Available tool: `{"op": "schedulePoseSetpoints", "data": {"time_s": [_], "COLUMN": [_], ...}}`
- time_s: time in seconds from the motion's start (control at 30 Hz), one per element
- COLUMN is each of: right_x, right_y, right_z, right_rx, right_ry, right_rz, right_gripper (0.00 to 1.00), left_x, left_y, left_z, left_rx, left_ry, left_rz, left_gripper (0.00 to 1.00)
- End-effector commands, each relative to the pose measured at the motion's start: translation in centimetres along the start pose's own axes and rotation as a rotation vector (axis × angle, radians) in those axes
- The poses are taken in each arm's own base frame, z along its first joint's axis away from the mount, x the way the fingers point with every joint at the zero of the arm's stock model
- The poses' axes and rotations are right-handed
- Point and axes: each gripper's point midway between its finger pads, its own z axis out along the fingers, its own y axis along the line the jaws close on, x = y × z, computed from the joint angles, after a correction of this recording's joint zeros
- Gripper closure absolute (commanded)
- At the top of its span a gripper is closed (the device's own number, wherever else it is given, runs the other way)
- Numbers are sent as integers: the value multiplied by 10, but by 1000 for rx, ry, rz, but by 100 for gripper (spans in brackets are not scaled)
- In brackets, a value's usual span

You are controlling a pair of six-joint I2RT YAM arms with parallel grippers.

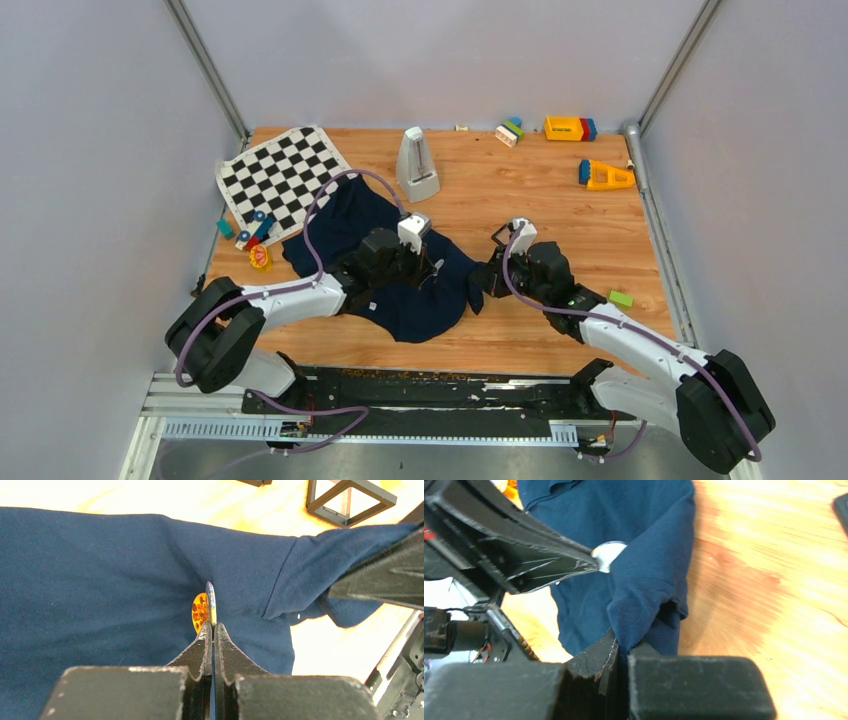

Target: Remove the brooch from the garment

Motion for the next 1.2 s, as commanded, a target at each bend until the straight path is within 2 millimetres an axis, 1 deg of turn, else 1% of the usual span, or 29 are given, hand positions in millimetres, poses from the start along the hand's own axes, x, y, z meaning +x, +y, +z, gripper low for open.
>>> {"op": "schedulePoseSetpoints", "data": {"time_s": [0.0,0.07,0.17,0.27,0.33,0.37,0.4,0.43,0.47,0.5,0.53,0.6,0.7,0.83,0.97,1.03,1.17], "right_x": [-23,-22,-19,-13,-9,-9,-8,-7,-6,-5,-3,-2,1,4,8,10,13], "right_y": [-10,-11,-6,12,22,27,30,33,35,38,41,43,46,51,55,58,64], "right_z": [2,3,5,7,7,7,6,6,6,5,5,5,6,8,10,10,11], "right_rx": [98,101,73,-37,-105,-129,-149,-168,-182,-202,-219,-232,-255,-278,-293,-302,-319], "right_ry": [-68,-60,-39,1,20,24,29,34,39,43,50,60,79,101,114,120,131], "right_rz": [9,11,6,-21,-29,-34,-39,-43,-45,-50,-53,-54,-58,-65,-78,-85,-107], "right_gripper": [95,96,96,99,100,100,100,100,100,100,100,100,100,100,100,100,100], "left_x": [-21,-22,-24,-25,-26,-22,-23,-18,-17,-16,-15,-13,-11,-10,-11,-12,-8], "left_y": [-12,-11,-6,-2,-2,-3,-4,-3,-3,-3,-3,-2,-2,-3,-5,-3,6], "left_z": [-9,-12,-17,-21,-20,-19,-19,-17,-15,-14,-14,-12,-11,-10,-10,-8,-5], "left_rx": [34,30,-1,-22,-17,-11,-8,-11,-12,-9,-10,-10,-11,-2,3,-12,-66], "left_ry": [-38,-46,-70,-89,-84,-63,-61,-40,-29,-21,-14,5,20,27,18,16,44], "left_rz": [22,19,27,35,43,48,50,48,49,50,52,62,69,66,45,31,6], "left_gripper": [100,100,100,100,100,99,93,89,81,77,71,63,55,49,46,48,53]}}
